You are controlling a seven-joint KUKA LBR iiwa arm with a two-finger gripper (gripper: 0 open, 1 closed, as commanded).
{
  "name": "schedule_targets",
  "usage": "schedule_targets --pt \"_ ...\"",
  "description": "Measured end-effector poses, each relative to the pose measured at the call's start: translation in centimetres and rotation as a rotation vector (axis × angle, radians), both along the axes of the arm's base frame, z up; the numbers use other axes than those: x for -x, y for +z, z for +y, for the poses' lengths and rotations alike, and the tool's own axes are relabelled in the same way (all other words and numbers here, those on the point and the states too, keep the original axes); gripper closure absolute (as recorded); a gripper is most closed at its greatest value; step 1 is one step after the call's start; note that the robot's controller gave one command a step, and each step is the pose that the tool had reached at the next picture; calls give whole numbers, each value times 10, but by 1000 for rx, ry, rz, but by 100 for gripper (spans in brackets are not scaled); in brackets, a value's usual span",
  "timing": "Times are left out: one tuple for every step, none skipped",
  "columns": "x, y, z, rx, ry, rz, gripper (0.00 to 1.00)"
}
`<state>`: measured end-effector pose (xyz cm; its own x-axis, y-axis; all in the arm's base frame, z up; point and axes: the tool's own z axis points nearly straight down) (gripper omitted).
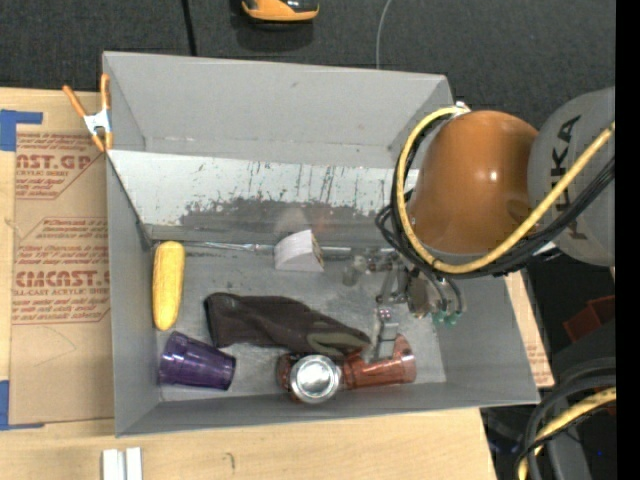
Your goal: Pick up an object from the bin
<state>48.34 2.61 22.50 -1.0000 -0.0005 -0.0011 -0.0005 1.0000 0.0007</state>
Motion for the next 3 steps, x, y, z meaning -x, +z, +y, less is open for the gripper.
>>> schedule_targets --pt "-18 -78 41 -1 -18 -5 0" --pt "-37 -66 88 0 119 0 0" --pt "-54 -94 89 -1 -12 -1 0"
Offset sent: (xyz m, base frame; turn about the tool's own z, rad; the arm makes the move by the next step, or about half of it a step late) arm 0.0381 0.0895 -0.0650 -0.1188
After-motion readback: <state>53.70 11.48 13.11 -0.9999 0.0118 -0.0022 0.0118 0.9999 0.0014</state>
